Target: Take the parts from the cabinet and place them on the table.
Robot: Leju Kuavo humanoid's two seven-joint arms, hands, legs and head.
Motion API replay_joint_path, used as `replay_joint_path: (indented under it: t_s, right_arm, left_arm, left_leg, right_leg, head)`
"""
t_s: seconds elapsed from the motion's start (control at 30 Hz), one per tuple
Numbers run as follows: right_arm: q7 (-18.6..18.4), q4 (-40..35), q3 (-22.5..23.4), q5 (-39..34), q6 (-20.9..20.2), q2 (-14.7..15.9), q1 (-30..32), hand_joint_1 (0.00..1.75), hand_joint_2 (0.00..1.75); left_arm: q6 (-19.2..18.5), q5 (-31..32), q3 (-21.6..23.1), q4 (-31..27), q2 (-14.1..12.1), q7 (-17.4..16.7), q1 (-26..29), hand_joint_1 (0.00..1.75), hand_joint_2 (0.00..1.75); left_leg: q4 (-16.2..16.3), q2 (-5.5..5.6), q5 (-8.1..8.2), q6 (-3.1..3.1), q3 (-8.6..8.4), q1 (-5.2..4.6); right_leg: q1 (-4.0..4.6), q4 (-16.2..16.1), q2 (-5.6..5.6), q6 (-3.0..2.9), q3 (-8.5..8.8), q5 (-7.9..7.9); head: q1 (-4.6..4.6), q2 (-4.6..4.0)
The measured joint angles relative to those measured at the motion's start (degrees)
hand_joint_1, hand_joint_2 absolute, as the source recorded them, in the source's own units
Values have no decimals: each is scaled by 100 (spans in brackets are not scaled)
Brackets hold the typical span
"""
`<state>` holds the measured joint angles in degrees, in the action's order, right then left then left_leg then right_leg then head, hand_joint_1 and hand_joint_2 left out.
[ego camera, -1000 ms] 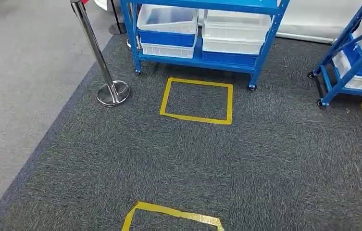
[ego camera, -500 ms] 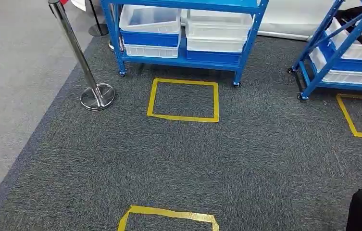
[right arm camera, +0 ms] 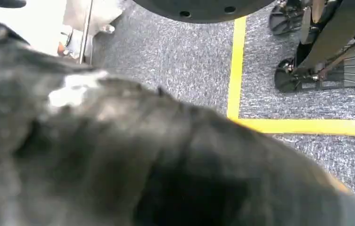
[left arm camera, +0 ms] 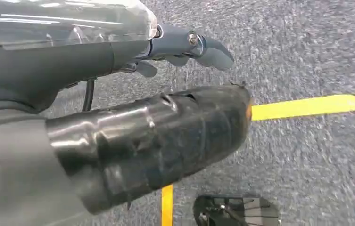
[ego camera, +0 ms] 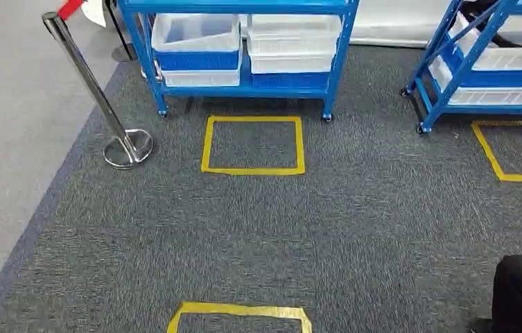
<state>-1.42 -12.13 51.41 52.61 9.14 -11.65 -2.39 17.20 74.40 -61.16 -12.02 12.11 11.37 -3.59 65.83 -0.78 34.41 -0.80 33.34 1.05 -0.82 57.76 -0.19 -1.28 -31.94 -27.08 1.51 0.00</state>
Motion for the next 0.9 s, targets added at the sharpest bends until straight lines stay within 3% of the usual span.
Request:
replay_joint_path:
  t_s: [0.03, 0.07, 0.1, 0.13, 0.2, 0.23, 0.27, 0.37, 0.4, 0.43, 0.47, 0.57, 0.6, 0.63, 0.67, 0.73, 0.77, 0.9]
  right_arm:
    - [0, 0, 0, 0, 0, 0, 2, 0, 0]
    - [0, 0, -2, -2, 0, 0, 4, 0, 0]
    - [0, 0, 0, -2, 0, 0, 5, 0, 0]
    - [-2, 0, -2, 0, 0, 0, 5, 0, 0]
    - [-13, 0, -2, 2, 4, 0, 0, 0, 0]
    - [-15, 0, -4, 7, 2, -7, 2, 0, 0]
    - [-18, 2, -4, 9, -9, -24, 1, 0, 0]
    - [-15, 2, -7, 24, -24, -30, 5, 0, 0]
    - [-15, 2, -7, 31, -22, -35, 3, 0, 0]
    - [-15, 2, -7, 40, -22, -35, 5, 0, 0]
    - [-15, 2, -7, 44, -22, -35, 6, 0, 0]
    - [-15, 2, -7, 48, -22, -37, 7, 0, 0]
    - [-15, 2, -7, 50, -22, -39, 7, 0, 0]
    - [-15, 2, -7, 50, -22, -39, 10, 0, 0]
    - [-15, 2, -7, 50, -22, -39, 13, 0, 0]
    - [-15, 2, -7, 53, -22, -39, 14, 0, 0]
    - [-15, 2, -7, 53, -22, -39, 10, 0, 0]
    - [-11, 2, -7, 59, -22, -39, 11, 0, 0]
  left_arm:
    - [2, 0, 0, 0, -2, -2, 5, 0, 0]
    - [0, 0, -2, 0, -2, -2, 11, 0, 0]
    - [0, 0, -2, 0, -2, -2, 17, 0, 0]
    - [0, 0, -4, 0, -2, -2, 20, 0, 0]
    - [0, 0, -9, 0, -4, -9, 20, 0, 0]
    - [0, 0, -11, 0, -9, -9, 20, 0, 0]
    - [-2, 2, -18, 0, -28, -15, 18, 0, 0]
    - [-2, 13, -20, 0, -28, -33, 9, 0, 0]
    - [0, 13, -20, 0, -28, -39, 8, 0, 0]
    - [7, 11, -22, 0, -20, -46, 13, 0, 0]
    - [7, 13, -22, 0, -20, -46, 15, 0, 0]
    - [7, 15, -24, 0, -20, -50, 16, 0, 0]
    - [7, 15, -26, 0, -20, -52, 18, 0, 0]
    - [7, 15, -28, 0, -20, -52, 17, 0, 0]
    - [7, 15, -28, 0, -20, -54, 16, 0, 0]
    - [7, 15, -28, 0, -20, -52, 18, 0, 0]
    - [7, 15, -31, 0, -20, -55, 18, 0, 0]
    - [15, 17, -35, 0, -20, -55, -4, 0, 0]
  left_leg:
    - [493, 18, 205, -12, 242, 0]
    - [858, 24, 308, -19, 425, 0]
    - [975, 23, 261, -18, 498, 0]
    - [806, 23, 75, -7, 439, 0]
    - [-147, 28, -499, 46, 22, -2]
    - [-631, 49, -670, 96, -178, -8]
    - [-748, 82, -579, 126, -210, -44]
    - [-747, 82, -610, 159, -205, -64]
    - [-805, 79, -640, 203, -222, -26]
    - [-851, 42, -676, 245, -258, 0]
    - [-870, 40, -685, 290, -261, 4]
    - [-869, 9, -679, 305, -244, 1]
    - [-868, 4, -677, 303, -248, 2]
    - [-867, 4, -674, 298, -256, 5]
    - [-865, 7, -666, 287, -269, 7]
    - [-860, 11, -635, 239, -314, 8]
    - [-834, 9, -611, 197, -305, -31]
    - [-859, -3, -618, 66, -316, -23]
  right_leg:
    - [13, 2, 8, -13, -2, -6]
    - [24, 10, 22, -22, -3, -12]
    - [32, 20, 37, -28, 1, -17]
    - [37, 31, 61, -30, 8, -25]
    - [42, 72, 110, -7, 24, -57]
    - [42, 90, 120, 8, 19, -77]
    - [85, 134, 122, 41, -7, -96]
    - [50, 108, 127, 123, -23, -68]
    - [76, 111, 128, 158, -11, -75]
    - [44, 185, 116, 183, -15, -140]
    - [51, 396, 88, 200, -117, -311]
    - [13, 1680, 81, 261, -747, -912]
    - [1, 1887, 75, 271, -852, -914]
    - [-12, 1776, 65, 281, -800, -775]
    - [-26, 1440, 50, 283, -630, -547]
    - [-47, 329, 9, 256, -64, -28]
    - [-19, 118, -16, 241, 25, -113]
    - [15, 103, 23, 136, -15, -85]
  head:
    - [0, 0]
    - [0, 0]
    - [0, 0]
    - [0, 0]
    - [0, 0]
    - [0, 0]
    - [2, 0]
    - [2, 0]
    - [7, 0]
    - [2, 0]
    - [26, 0]
    - [22, 0]
    - [20, 0]
    - [22, 0]
    - [20, 0]
    - [22, 0]
    - [22, 0]
    - [13, 0]
